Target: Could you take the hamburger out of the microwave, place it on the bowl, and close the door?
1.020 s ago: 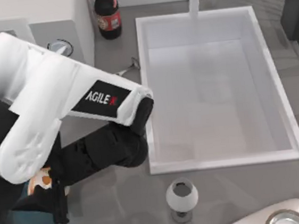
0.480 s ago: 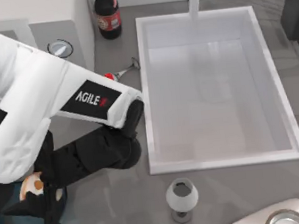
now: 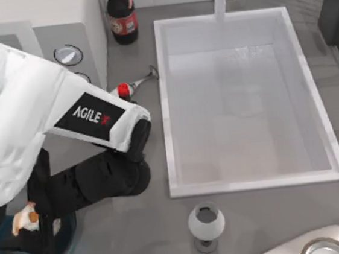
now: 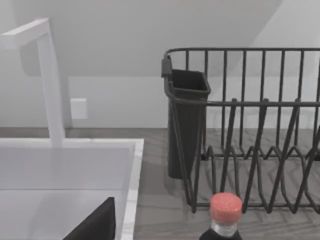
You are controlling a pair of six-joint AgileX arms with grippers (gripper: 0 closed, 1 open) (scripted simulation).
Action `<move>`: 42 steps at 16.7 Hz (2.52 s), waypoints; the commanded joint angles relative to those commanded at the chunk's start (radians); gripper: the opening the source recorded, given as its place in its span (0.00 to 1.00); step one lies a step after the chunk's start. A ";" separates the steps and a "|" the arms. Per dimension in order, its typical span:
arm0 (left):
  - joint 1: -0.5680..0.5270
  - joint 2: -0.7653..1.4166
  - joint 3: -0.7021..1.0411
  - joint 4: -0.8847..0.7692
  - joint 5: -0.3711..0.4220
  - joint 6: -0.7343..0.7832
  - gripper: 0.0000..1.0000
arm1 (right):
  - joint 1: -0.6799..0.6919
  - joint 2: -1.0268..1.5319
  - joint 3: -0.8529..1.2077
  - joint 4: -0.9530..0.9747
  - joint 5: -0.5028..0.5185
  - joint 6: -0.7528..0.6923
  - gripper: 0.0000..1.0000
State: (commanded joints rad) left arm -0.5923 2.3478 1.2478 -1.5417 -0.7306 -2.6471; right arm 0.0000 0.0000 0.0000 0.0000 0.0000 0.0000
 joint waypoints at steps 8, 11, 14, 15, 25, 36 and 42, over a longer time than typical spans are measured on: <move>0.001 0.009 -0.006 0.007 0.001 0.002 0.23 | 0.000 0.000 0.000 0.000 0.000 0.000 1.00; 0.001 0.009 -0.006 0.007 0.001 0.002 0.45 | 0.000 0.000 0.000 0.000 0.000 0.000 1.00; 0.001 0.009 -0.006 0.007 0.001 0.002 0.68 | 0.000 0.000 0.000 0.000 0.000 0.000 1.00; 0.001 0.009 -0.006 0.007 0.001 0.002 0.75 | 0.000 0.000 0.000 0.000 0.000 0.000 1.00; 0.001 0.009 -0.006 0.007 0.001 0.002 1.00 | 0.000 0.000 0.000 0.000 0.000 0.000 1.00; 0.070 -0.374 -0.101 0.191 0.044 0.274 1.00 | 0.000 0.000 0.000 0.000 0.000 0.000 1.00; 0.204 -0.898 -0.323 0.526 0.195 0.965 1.00 | 0.000 0.000 0.000 0.000 0.000 0.000 1.00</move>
State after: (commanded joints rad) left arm -0.3883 1.4503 0.9245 -1.0155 -0.5354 -1.6819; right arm 0.0000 0.0000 0.0000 0.0000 0.0000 0.0000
